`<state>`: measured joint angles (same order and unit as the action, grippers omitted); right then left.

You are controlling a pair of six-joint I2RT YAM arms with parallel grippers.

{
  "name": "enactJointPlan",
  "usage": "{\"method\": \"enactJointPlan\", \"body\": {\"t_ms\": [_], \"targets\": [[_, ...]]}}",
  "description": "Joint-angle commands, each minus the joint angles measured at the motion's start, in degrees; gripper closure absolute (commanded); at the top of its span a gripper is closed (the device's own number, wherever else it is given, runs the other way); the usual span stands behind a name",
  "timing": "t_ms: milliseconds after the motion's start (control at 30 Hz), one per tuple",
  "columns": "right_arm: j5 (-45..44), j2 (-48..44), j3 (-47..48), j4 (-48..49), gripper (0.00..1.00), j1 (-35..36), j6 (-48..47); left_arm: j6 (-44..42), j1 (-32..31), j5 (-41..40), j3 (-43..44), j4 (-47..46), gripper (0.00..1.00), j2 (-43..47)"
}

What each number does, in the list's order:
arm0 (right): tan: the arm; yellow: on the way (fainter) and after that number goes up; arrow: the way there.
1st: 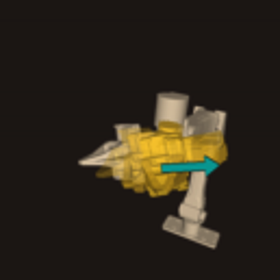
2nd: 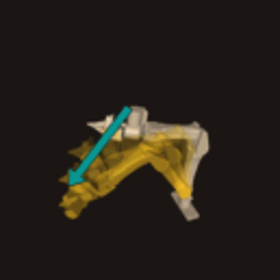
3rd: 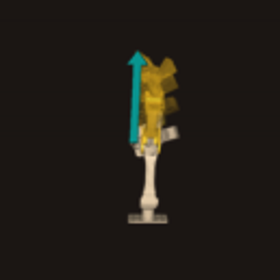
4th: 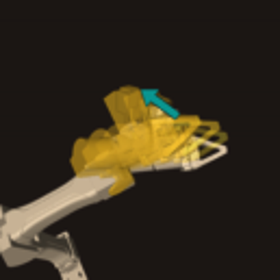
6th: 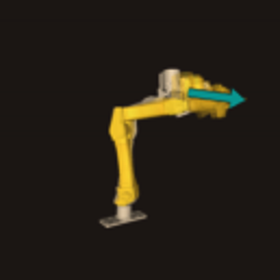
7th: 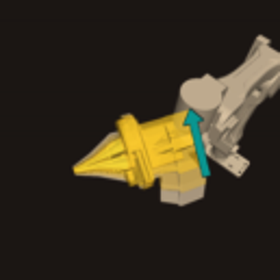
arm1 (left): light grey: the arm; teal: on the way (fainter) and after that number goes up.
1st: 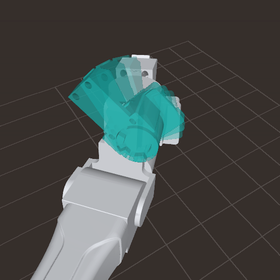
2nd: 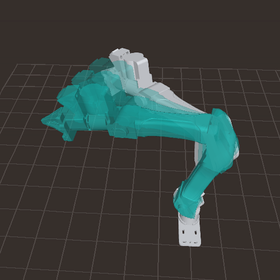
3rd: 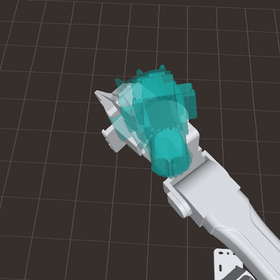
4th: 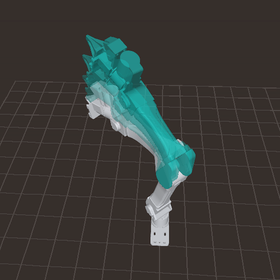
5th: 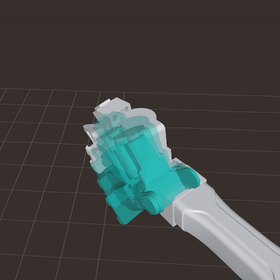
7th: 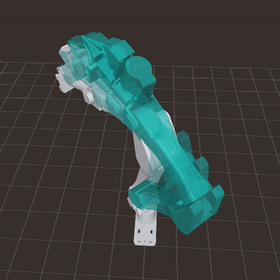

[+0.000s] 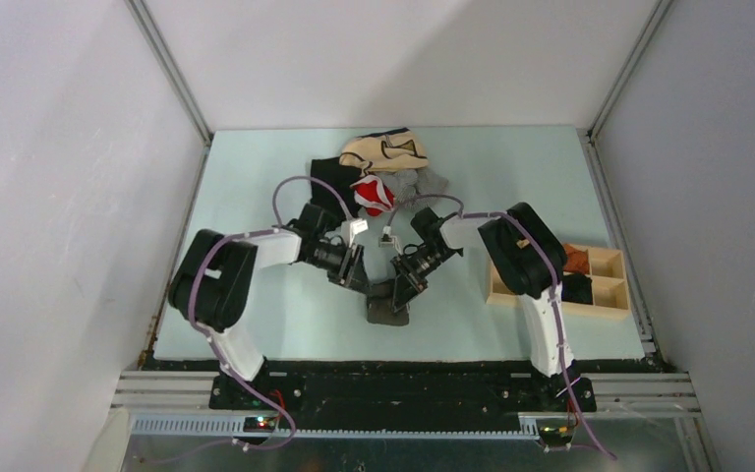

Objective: Roll the underwear
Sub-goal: Roll the underwear to the center of the board.

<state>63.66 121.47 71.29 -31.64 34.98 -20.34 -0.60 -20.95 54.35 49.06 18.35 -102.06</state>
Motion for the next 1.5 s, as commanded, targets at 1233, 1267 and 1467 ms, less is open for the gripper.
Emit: {"method": "enactJointPlan", "body": {"t_ms": [1233, 1267, 1467], "targets": [[-1.78, 22.01, 10.06, -12.66, 0.83, -2.96, 13.48, -59.67, -30.69, -31.3, -18.1, -16.74, 0.72, 16.61], [-2.24, 21.11, 9.95, -12.22, 0.68, -3.06, 13.55, -58.26, -30.46, -30.87, -16.12, -15.35, 0.76, 15.29], [-7.38, 1.91, 5.44, -4.39, 0.03, -7.39, 14.62, -49.76, -26.88, -18.33, -6.01, -1.25, 0.86, 9.88]]}}
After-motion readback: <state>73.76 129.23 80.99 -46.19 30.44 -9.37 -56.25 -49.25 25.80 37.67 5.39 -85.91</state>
